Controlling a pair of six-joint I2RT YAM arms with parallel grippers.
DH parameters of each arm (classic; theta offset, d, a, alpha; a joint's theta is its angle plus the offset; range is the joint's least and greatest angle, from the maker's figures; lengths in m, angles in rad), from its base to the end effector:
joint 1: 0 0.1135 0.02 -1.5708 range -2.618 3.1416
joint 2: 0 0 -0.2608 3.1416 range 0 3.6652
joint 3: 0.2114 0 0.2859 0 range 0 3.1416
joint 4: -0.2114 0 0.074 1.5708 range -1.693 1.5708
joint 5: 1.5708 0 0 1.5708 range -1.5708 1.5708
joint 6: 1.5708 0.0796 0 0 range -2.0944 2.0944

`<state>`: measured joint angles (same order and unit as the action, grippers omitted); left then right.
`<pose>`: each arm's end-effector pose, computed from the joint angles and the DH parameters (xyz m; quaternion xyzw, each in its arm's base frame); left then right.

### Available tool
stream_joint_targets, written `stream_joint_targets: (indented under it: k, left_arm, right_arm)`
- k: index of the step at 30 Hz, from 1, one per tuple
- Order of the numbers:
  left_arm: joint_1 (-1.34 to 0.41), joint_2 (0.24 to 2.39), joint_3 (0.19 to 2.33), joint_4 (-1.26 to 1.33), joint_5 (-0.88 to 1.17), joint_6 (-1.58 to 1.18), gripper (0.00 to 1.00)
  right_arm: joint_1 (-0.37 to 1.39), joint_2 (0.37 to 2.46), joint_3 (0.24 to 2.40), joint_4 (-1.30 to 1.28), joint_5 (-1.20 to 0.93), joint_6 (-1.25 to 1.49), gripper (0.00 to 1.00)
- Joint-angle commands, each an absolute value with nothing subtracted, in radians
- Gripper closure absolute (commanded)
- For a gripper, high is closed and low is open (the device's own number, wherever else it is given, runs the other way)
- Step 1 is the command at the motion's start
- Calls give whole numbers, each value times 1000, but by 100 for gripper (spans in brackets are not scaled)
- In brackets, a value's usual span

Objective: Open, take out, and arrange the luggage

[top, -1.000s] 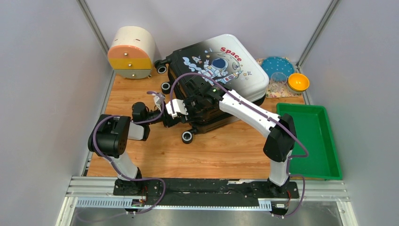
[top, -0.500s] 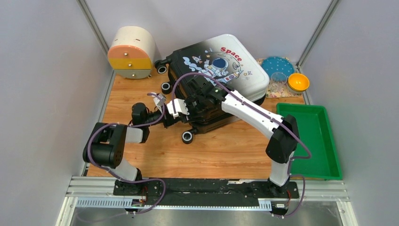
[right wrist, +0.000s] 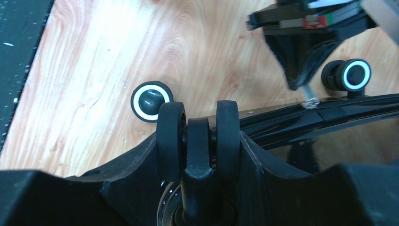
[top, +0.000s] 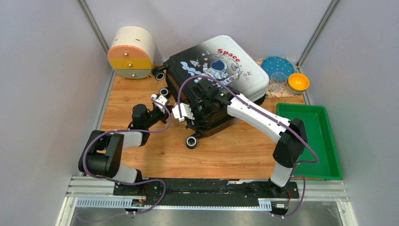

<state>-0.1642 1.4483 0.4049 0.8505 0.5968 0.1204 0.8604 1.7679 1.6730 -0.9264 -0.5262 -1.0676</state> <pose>0.3063 -0.0961 0.1342 0.2896 0.7038 -0.2402 0.6025 0.2499 0.3518 0.2807 -0.8037 0.4720 0.2219 0.2865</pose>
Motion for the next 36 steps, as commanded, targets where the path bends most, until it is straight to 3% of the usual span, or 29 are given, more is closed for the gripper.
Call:
stream_joint_targets:
  k: [1, 11, 25, 26, 27, 28, 30, 31, 36]
  left_arm:
    - [-123, 1500, 433, 938, 299, 322, 100]
    - [-6, 1523, 450, 997, 284, 385, 100]
    - [60, 1273, 232, 1075, 508, 433, 100]
    - [58, 1267, 229, 1074, 520, 428, 100]
    - [60, 1256, 224, 1077, 534, 426, 100]
    - [58, 1250, 213, 1080, 569, 433, 100]
    - [55, 1232, 201, 1088, 598, 434, 100]
    - [55, 1227, 192, 1086, 612, 439, 100]
    - [54, 1209, 175, 1097, 634, 446, 100]
  right_arm:
    - [856, 1658, 1646, -1167, -617, -985, 100]
    - [773, 1511, 1488, -1285, -552, -1015, 100]
    - [523, 1382, 1276, -1382, -426, -1244, 100]
    - [525, 1382, 1304, -1391, -455, -1240, 94]
    - [532, 1391, 1330, -1399, -506, -1208, 79]
    - [541, 1399, 1360, -1413, -529, -1191, 51]
    - [589, 1425, 1495, -1468, -596, -1158, 31]
    - [621, 1452, 1549, -1488, -621, -1138, 15]
    - [709, 1503, 1782, -1473, -675, -1078, 13]
